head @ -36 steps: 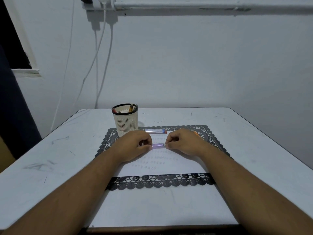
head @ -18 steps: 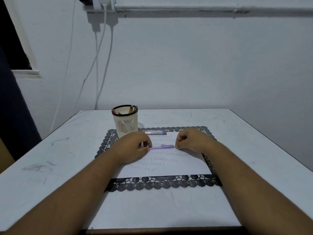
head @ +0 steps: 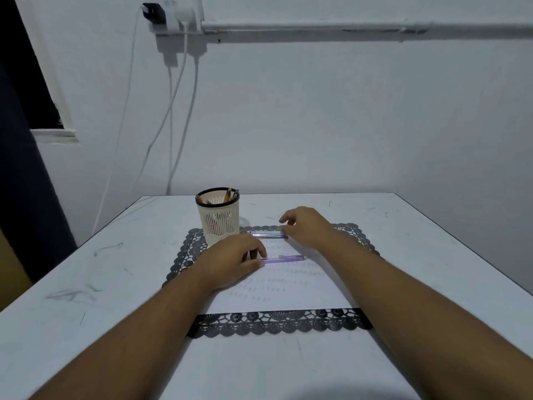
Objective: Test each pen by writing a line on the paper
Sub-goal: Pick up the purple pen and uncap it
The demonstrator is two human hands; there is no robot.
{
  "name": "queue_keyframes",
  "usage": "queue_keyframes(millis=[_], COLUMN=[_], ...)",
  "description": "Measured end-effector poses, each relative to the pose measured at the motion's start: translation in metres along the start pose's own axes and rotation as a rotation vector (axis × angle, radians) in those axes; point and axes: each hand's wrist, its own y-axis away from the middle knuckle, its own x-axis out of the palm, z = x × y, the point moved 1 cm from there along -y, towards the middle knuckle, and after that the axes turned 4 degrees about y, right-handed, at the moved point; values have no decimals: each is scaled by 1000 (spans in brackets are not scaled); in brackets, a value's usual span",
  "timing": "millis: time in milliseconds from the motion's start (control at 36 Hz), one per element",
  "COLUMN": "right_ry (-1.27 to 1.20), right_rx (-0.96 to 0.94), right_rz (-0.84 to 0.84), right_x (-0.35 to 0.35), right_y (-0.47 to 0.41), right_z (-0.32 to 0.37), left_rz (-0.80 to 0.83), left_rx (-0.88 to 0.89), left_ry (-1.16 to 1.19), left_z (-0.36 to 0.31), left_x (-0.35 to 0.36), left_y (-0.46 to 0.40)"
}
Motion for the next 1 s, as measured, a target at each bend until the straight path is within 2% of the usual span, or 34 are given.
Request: queue_keyframes(millis=[250, 583, 861, 1000], right_ry=[29, -382, -627, -621], right_rx=[-19, -51, 1, -8], right_rz=[-25, -171, -97, -104], right_x=[13, -8, -15, -18], right_y=[-6, 15, 52, 55], right_z=[2, 5, -9, -8], left_rz=[5, 14, 4, -139], left_rx=[13, 17, -4, -13], left_ry=[29, 18, -17, -14], left_z=[2, 3, -1, -5], left_x=[-2, -1, 1, 0], left_y=[-1, -1, -2, 2])
